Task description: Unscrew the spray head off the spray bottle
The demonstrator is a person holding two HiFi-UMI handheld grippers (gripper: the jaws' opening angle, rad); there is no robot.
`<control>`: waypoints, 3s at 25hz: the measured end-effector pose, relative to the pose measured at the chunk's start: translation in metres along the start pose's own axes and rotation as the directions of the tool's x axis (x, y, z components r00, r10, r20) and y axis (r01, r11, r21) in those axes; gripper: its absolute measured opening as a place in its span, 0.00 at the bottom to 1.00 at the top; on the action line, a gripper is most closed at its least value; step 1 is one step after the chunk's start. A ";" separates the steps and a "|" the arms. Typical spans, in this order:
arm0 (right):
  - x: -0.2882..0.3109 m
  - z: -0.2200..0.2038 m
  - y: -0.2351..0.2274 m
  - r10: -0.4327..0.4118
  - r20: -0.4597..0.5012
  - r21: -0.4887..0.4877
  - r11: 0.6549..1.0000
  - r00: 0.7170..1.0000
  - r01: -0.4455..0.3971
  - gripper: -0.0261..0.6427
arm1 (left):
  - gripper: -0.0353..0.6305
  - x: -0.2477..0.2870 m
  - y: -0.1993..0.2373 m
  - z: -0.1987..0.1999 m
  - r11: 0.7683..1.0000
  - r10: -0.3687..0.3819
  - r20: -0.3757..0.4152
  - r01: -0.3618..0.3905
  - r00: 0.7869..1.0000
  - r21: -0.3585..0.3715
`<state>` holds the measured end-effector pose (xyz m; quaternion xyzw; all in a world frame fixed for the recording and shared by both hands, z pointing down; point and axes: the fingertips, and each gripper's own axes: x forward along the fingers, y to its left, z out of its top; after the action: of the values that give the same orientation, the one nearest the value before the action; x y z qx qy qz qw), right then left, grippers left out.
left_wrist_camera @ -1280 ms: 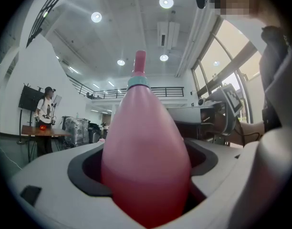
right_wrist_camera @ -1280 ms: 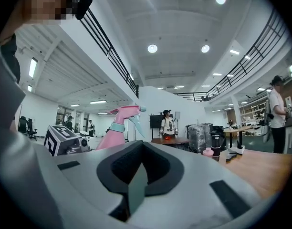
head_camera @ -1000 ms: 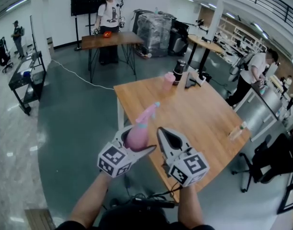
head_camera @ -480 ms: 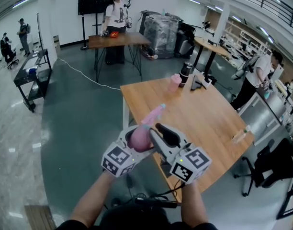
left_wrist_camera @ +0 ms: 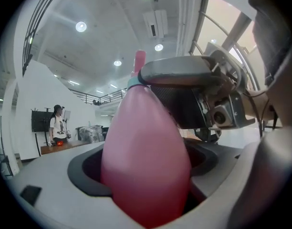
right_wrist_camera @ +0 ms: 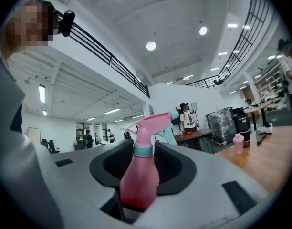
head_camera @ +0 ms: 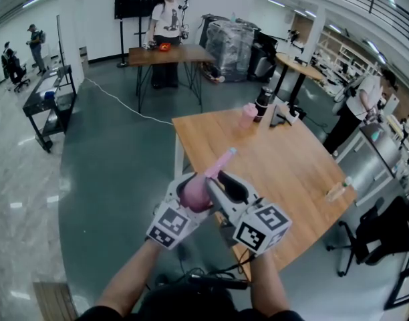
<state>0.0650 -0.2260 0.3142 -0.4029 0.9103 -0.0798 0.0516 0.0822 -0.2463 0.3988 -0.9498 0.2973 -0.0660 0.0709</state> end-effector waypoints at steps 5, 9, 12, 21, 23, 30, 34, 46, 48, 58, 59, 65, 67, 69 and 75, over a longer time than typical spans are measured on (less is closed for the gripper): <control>0.001 0.001 0.004 0.008 0.010 0.011 1.000 1.000 -0.008 0.25 | 0.72 -0.001 -0.004 -0.001 0.997 0.021 -0.016 -0.020 1.000 0.074; -0.001 0.002 0.006 0.012 0.008 -0.006 1.000 1.000 -0.011 0.24 | 0.72 -0.003 -0.007 0.001 0.998 0.010 -0.016 -0.009 1.000 0.069; -0.004 0.003 0.006 0.018 0.015 -0.006 1.000 1.000 -0.018 0.24 | 0.72 -0.004 -0.010 0.002 0.998 -0.010 -0.019 0.012 1.000 0.067; -0.013 0.005 0.010 0.089 0.010 -0.041 0.995 0.996 -0.089 0.24 | 0.71 -0.006 -0.025 0.007 0.989 -0.142 -0.006 0.142 0.990 0.045; -0.014 0.005 0.015 0.123 0.006 -0.051 0.991 0.992 -0.123 0.23 | 0.71 -0.010 -0.029 0.008 0.979 -0.199 0.004 0.199 0.980 0.034; -0.024 0.007 0.031 0.259 -0.009 -0.065 0.964 0.966 -0.259 0.24 | 0.71 -0.026 -0.051 0.016 0.912 -0.410 0.047 0.410 0.911 -0.006; -0.032 0.005 0.037 0.340 -0.019 -0.079 0.937 0.940 -0.340 0.24 | 0.71 -0.033 -0.065 0.018 0.862 -0.503 0.072 0.506 0.861 -0.025; -0.041 0.006 0.041 0.400 -0.024 -0.108 0.910 0.916 -0.400 0.26 | 0.71 -0.033 -0.074 0.023 0.848 -0.526 0.115 0.530 0.843 -0.009; -0.040 0.009 0.041 0.391 -0.011 -0.106 0.915 0.921 -0.389 0.26 | 0.71 -0.031 -0.071 0.025 0.859 -0.507 0.125 0.512 0.853 -0.008; -0.035 0.017 0.026 0.265 0.018 -0.102 0.960 0.964 -0.262 0.31 | 0.71 -0.017 -0.038 0.030 0.955 -0.290 0.143 0.296 0.946 -0.023; -0.034 0.016 0.022 0.231 0.021 -0.096 0.969 0.973 -0.228 0.31 | 0.72 -0.014 -0.034 0.029 0.966 -0.253 0.135 0.258 0.958 -0.026; -0.024 0.008 0.009 0.067 0.009 -0.040 0.997 0.998 -0.067 0.31 | 0.72 -0.003 -0.018 0.017 0.995 -0.096 0.072 0.097 0.993 -0.017; -0.021 0.006 0.006 0.031 0.003 -0.021 0.999 1.000 -0.030 0.31 | 0.72 -0.001 -0.015 0.013 0.998 -0.064 0.050 0.064 0.997 -0.006; -0.019 0.005 0.002 0.000 0.000 0.000 1.000 1.000 0.000 0.31 | 0.72 0.002 -0.013 0.011 0.999 -0.035 0.033 0.035 0.999 0.008; -0.016 0.002 0.001 -0.030 -0.001 0.040 0.999 1.000 0.030 0.31 | 0.72 0.006 -0.015 0.006 0.998 0.011 -0.007 -0.011 1.000 0.060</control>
<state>0.0759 -0.2136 0.3121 -0.4155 0.9023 -0.0989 0.0583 0.0960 -0.2372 0.3961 -0.9454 0.3008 -0.0781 0.0985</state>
